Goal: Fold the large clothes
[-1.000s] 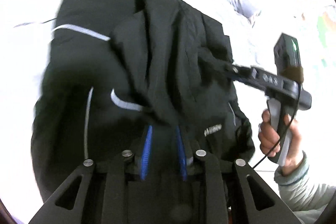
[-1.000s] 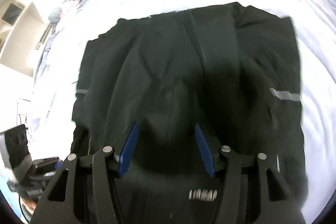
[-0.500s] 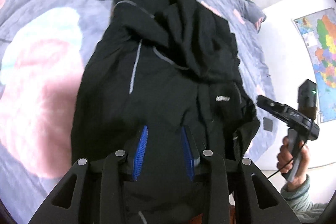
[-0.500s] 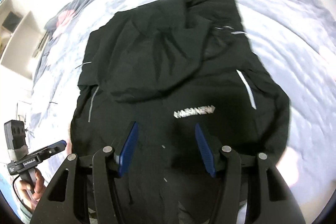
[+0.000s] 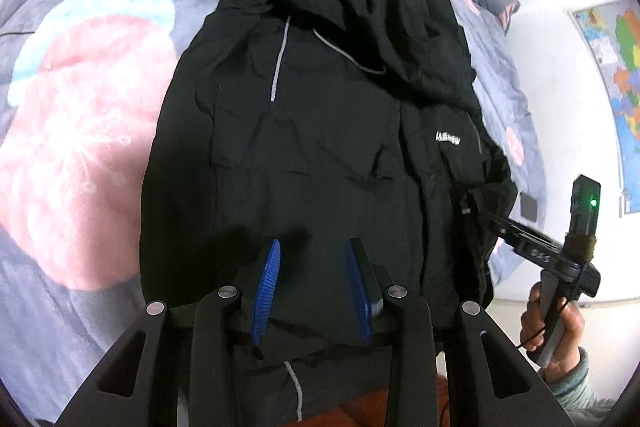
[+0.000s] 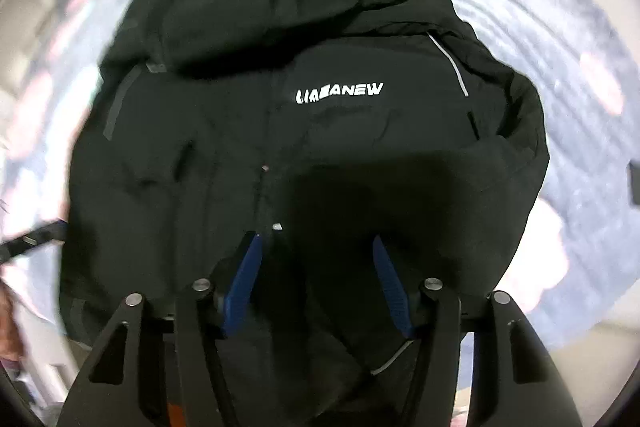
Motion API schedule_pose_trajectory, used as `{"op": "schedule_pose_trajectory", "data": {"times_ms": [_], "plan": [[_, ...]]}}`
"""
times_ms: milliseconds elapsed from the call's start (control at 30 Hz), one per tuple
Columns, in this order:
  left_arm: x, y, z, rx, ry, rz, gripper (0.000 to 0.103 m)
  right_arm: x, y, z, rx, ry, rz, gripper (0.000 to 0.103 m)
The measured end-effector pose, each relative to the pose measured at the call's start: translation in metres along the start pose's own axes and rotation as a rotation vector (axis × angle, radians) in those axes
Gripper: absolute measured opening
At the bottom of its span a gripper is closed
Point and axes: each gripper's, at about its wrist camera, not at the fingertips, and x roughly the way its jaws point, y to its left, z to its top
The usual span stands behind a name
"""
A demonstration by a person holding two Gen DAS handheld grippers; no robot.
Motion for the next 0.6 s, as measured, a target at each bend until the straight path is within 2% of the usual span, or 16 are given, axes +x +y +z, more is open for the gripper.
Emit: {"op": "schedule_pose_trajectory", "data": {"times_ms": [133,167,233,300,400,533,600], "plan": [[0.005,0.002,-0.005,0.008,0.022,0.026,0.035,0.012,0.024,-0.011,-0.102,0.013,-0.124,0.062],[0.007,0.002,-0.007,0.007,0.028,0.03,0.035,0.013,0.027,-0.016,-0.132,0.007,-0.203,0.062],[0.011,0.004,-0.009,0.008,0.042,0.046,0.036,0.011,0.02,-0.024,-0.127,0.007,-0.262,0.062],[0.013,0.006,-0.011,0.014,0.052,0.059,0.035,0.005,0.0,-0.032,-0.065,0.017,-0.295,0.062],[0.012,0.01,-0.013,0.02,0.057,0.07,0.035,-0.02,-0.053,-0.055,0.11,0.018,-0.279,0.062],[0.008,0.018,-0.016,0.007,0.061,0.064,0.036,-0.041,-0.115,-0.096,0.316,0.061,-0.187,0.062],[0.005,0.023,-0.019,-0.005,0.066,0.053,0.036,-0.045,-0.129,-0.112,0.374,0.084,-0.129,0.063]]}}
